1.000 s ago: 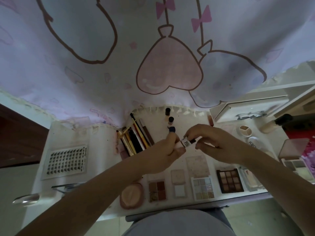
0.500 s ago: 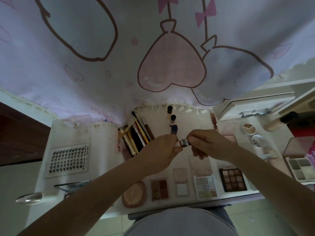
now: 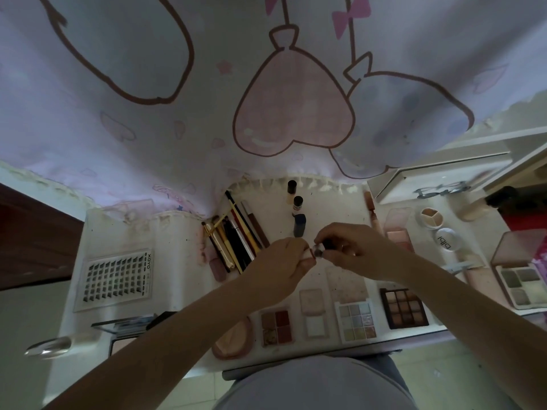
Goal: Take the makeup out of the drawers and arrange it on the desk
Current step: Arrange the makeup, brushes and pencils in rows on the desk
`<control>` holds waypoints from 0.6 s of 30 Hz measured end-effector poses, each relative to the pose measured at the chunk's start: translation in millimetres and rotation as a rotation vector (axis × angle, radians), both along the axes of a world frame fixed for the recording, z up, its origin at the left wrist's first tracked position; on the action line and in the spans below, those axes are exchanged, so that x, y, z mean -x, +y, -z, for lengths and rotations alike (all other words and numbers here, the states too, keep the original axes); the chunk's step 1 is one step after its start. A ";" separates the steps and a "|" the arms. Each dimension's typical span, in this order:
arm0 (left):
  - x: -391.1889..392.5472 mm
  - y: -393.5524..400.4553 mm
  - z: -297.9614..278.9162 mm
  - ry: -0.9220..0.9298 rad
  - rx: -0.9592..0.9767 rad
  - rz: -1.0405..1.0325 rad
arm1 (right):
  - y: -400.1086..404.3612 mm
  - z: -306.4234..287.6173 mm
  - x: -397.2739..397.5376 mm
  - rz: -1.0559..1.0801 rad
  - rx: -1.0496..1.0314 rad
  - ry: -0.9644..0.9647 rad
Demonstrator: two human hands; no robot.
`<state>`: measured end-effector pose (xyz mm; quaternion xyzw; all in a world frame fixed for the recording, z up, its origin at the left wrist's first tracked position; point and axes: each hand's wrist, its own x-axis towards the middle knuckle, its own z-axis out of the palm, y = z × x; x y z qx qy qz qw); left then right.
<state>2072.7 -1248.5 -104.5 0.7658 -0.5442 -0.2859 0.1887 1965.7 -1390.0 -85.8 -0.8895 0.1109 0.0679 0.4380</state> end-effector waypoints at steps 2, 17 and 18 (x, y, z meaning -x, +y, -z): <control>-0.6 -0.2 6.0 -0.038 0.024 -0.012 | -2.4 7.6 1.8 -0.009 -0.009 -0.043; 12.9 -40.9 77.1 0.158 -0.107 -0.565 | -28.3 114.5 -12.0 0.173 0.407 0.376; 13.2 -41.9 79.1 0.157 -0.112 -0.575 | -27.3 119.0 -11.2 0.139 0.455 0.403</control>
